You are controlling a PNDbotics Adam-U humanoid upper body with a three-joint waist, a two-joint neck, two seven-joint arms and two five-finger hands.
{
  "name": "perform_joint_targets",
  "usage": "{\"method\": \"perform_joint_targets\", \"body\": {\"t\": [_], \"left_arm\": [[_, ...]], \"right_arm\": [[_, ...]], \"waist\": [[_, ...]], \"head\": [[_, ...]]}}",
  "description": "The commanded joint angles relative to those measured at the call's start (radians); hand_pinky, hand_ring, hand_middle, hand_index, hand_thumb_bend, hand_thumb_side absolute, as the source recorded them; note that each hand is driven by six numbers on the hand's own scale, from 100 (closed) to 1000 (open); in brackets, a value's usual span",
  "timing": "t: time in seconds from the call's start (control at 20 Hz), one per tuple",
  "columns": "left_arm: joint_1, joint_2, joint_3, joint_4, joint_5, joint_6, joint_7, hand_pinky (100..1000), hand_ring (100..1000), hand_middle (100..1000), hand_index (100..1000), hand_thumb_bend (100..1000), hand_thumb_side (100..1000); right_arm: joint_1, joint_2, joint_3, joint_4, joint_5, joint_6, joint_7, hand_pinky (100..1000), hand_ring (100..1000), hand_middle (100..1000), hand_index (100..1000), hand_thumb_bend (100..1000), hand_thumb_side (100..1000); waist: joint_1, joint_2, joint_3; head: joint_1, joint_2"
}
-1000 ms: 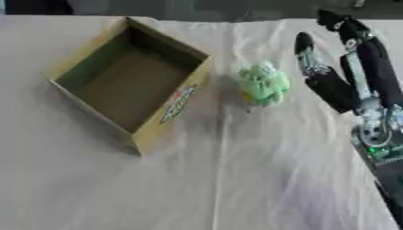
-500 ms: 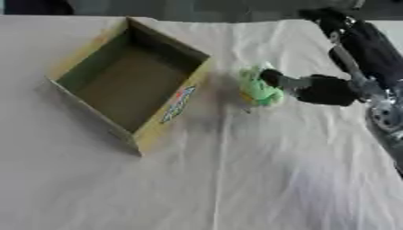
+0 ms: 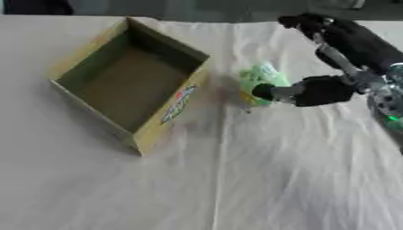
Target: Pick up objects on the table and place them in the box.
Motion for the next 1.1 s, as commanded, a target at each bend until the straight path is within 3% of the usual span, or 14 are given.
{"method": "perform_joint_targets", "body": {"t": [0.05,0.35,0.7,1.1], "left_arm": [[-0.002,0.020,-0.005,-0.017,0.002,-0.002,-0.005,306,566,678,784,100,713],[-0.001,0.019,-0.007,-0.017,0.004,-0.001,-0.007,306,566,678,784,100,714],[-0.001,0.018,-0.009,-0.017,0.006,0.000,-0.010,306,568,678,784,100,713],[0.000,0.017,-0.011,-0.017,0.008,0.002,-0.014,306,569,678,784,100,713]], "right_arm": [[-0.033,-0.053,0.014,-0.020,-0.003,0.021,0.069,922,935,867,1000,696,782],[-0.081,-0.056,0.056,-0.020,0.018,0.079,0.170,918,935,860,1000,726,670],[-0.122,-0.061,0.095,-0.001,0.091,0.125,0.269,909,938,878,1000,685,562],[-0.179,-0.035,0.136,0.111,0.117,0.137,0.286,903,932,877,1000,632,511]], "waist": [[-0.002,-0.022,0.003],[-0.005,-0.021,0.009],[-0.008,-0.020,0.015],[-0.006,-0.019,0.018]], "head": [[-0.004,-0.004],[-0.010,-0.005],[-0.014,-0.005],[-0.020,-0.009]]}}
